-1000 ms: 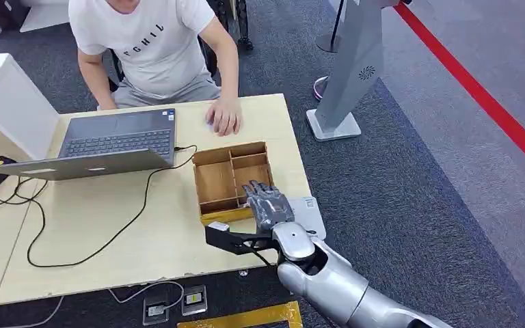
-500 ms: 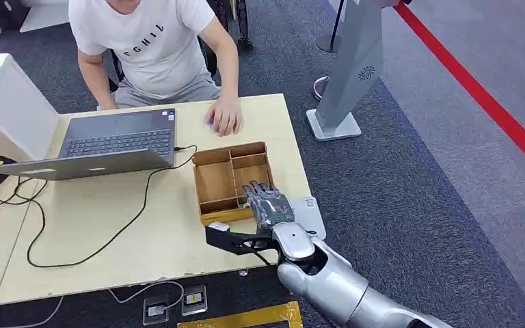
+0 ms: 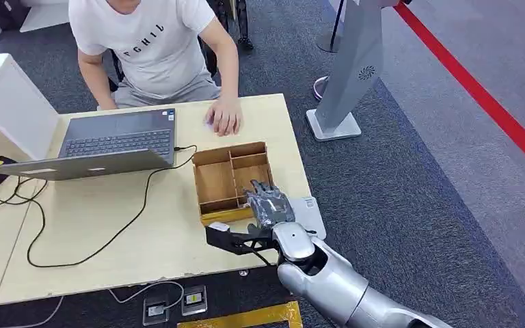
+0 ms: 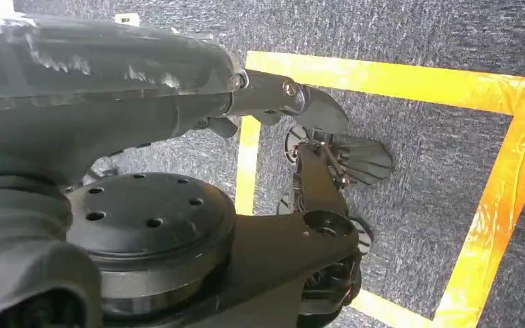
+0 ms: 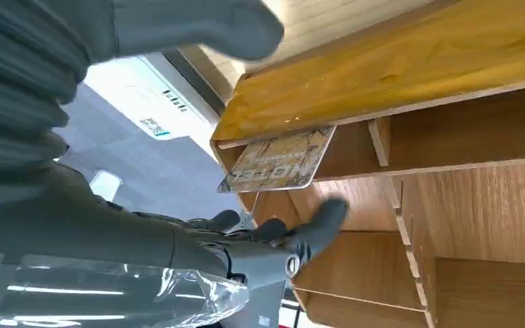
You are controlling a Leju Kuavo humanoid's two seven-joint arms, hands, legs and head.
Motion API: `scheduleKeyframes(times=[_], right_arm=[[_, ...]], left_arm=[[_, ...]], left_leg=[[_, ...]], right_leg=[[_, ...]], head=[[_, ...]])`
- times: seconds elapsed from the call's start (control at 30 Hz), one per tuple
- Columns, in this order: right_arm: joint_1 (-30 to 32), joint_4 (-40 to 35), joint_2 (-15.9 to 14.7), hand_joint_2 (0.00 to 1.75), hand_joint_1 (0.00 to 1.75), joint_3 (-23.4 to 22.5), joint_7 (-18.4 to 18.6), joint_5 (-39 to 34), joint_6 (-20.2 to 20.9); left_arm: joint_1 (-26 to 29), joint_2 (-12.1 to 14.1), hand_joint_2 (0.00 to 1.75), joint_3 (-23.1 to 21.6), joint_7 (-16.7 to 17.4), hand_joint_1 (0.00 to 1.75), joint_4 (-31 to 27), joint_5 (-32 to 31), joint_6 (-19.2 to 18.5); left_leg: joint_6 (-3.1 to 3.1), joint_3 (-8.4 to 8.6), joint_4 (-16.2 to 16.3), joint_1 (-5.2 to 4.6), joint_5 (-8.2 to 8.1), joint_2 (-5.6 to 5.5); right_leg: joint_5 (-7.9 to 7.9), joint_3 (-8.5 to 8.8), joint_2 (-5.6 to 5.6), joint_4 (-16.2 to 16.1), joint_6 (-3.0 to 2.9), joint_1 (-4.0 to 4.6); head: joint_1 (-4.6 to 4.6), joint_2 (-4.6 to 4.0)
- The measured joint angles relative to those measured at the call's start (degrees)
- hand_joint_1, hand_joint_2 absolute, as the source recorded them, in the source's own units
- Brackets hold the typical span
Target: Pass the card to the sensor for recognition and then transmit it.
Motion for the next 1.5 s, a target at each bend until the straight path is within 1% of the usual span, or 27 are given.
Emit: scheduleKeyframes(times=[0.47,1.07,1.13,1.33,1.5], right_arm=[[-0.23,0.77,0.04,1.75,1.75,-0.02,-1.01,-0.2,0.04],[-0.17,1.29,0.33,1.75,1.75,0.0,-1.14,-0.15,-0.39],[-0.14,1.23,0.33,1.75,1.75,0.0,-0.66,0.59,-1.24],[-0.14,0.09,0.28,1.75,1.75,-0.02,0.65,2.34,-1.99],[-0.53,-4.15,-0.24,1.75,1.75,-0.26,2.51,6.03,-2.67]], left_arm=[[-0.01,0.0,0.0,0.0,0.0,0.0,0.0,-0.22,0.0],[0.0,0.02,0.0,0.0,0.0,0.0,0.0,-0.74,0.0],[0.0,0.04,0.0,0.0,0.0,0.0,0.0,-0.74,0.0],[0.0,0.04,0.0,0.0,0.0,0.0,0.0,-0.76,0.0],[0.01,0.04,0.0,0.0,-0.24,0.0,0.0,-0.81,0.0]], left_leg=[[0.0,0.01,0.0,0.0,0.0,0.0],[0.0,0.07,0.0,0.0,0.0,0.02],[0.0,0.07,0.0,0.0,0.01,0.02],[0.0,0.06,0.0,0.0,0.01,0.02],[0.0,0.06,0.01,0.0,0.0,0.03]], right_leg=[[0.0,0.0,0.0,0.0,0.0,0.0],[0.01,0.04,0.02,0.0,0.0,0.0],[0.01,0.04,0.02,0.0,0.0,0.0],[0.01,0.03,0.03,0.0,0.0,0.0],[0.01,0.02,0.03,0.0,0.0,0.0]], head=[[0.0,0.0],[0.0,0.0],[0.0,0.0],[0.0,0.0],[0.0,0.0]])
